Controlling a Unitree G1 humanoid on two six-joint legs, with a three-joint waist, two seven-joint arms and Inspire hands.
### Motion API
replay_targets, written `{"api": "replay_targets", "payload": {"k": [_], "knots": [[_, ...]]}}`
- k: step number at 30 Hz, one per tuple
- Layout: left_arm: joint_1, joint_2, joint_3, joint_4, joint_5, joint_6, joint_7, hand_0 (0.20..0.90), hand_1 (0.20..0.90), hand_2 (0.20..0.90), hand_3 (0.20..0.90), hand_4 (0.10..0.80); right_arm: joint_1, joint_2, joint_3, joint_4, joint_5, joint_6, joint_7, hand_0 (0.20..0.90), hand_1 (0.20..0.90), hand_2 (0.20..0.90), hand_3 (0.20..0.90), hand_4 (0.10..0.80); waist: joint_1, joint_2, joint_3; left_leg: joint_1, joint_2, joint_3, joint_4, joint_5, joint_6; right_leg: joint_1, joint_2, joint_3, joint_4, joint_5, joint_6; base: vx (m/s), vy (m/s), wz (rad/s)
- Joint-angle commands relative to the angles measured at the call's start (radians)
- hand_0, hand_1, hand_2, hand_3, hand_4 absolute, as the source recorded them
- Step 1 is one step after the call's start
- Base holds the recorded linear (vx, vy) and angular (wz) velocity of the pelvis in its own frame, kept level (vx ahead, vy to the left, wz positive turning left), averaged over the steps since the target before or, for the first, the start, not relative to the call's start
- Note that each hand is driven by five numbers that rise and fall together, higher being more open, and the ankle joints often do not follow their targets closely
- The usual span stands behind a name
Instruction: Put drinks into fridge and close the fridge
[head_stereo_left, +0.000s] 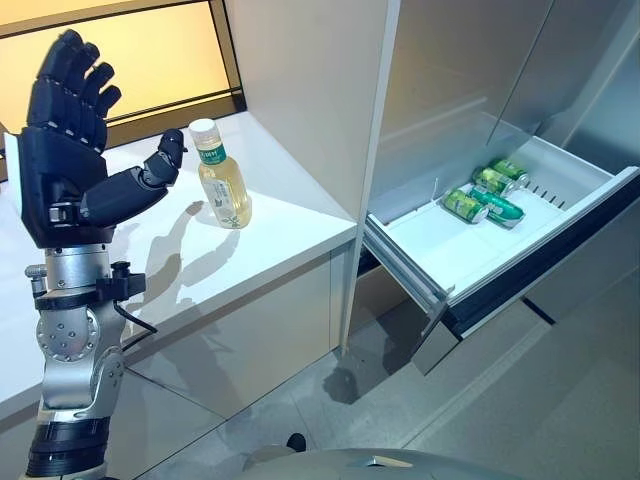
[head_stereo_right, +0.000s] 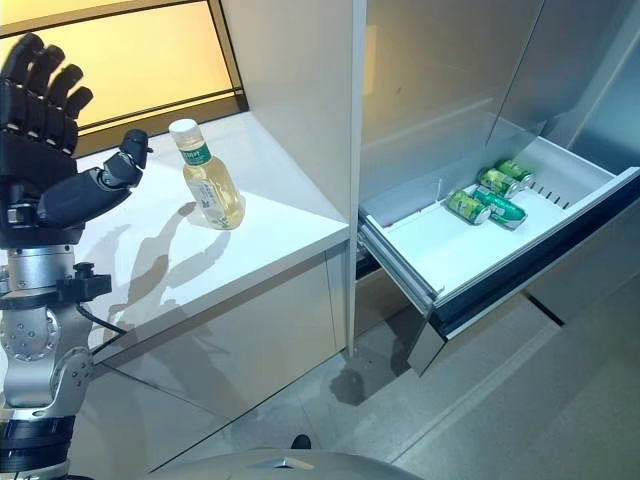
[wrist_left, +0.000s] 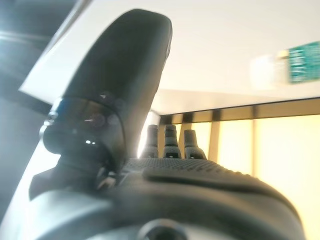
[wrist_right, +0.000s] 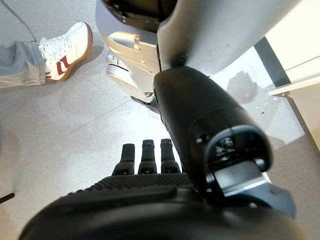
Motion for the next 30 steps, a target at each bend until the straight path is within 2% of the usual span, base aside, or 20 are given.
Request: {"api": "replay_targets", "payload": {"k": [1, 8, 18, 30], "knots": [[-0.080, 0.032, 0.046, 0.003, 0.019, 0.050, 0.021, 0.900, 0.900, 0.900, 0.900, 0.800, -0.039, 0.018, -0.003, -0.016, 0.025, 0.013, 0.029, 0.900, 0.900, 0.900, 0.900, 0.800, -0.012, -0.015, -0.015, 0.032, -0.073, 0.007, 0.002, -0.105, 0.065, -0.045, 0.001, 0.049, 0.021, 0.040, 0.030, 0.000, 0.000, 0.00], [-0.101, 0.042, 0.015, 0.044, 0.052, 0.153, 0.072, 0.900, 0.900, 0.900, 0.900, 0.800, -0.049, 0.016, -0.001, -0.014, 0.023, 0.025, 0.030, 0.900, 0.900, 0.900, 0.900, 0.800, -0.021, -0.010, -0.016, 0.035, -0.071, 0.015, 0.002, -0.104, 0.066, -0.042, 0.002, 0.054, 0.020, 0.041, 0.032, 0.000, 0.000, 0.00], [-0.125, 0.048, 0.007, 0.099, 0.069, 0.195, 0.127, 0.900, 0.900, 0.900, 0.900, 0.800, -0.054, 0.020, 0.003, -0.005, 0.016, 0.026, 0.027, 0.900, 0.900, 0.900, 0.900, 0.800, -0.031, -0.007, -0.017, 0.034, -0.071, 0.024, 0.002, -0.093, 0.066, -0.049, 0.002, 0.060, 0.023, 0.050, 0.033, 0.010, 0.002, -0.03], [-0.159, 0.049, -0.031, 0.171, 0.076, 0.317, 0.117, 0.900, 0.900, 0.900, 0.900, 0.800, -0.057, 0.020, 0.010, -0.008, 0.004, 0.041, 0.032, 0.900, 0.900, 0.900, 0.900, 0.800, -0.046, -0.002, -0.020, 0.045, -0.068, 0.033, 0.002, -0.105, 0.067, -0.042, 0.004, 0.070, 0.025, 0.042, 0.035, 0.021, -0.001, -0.01]]}}
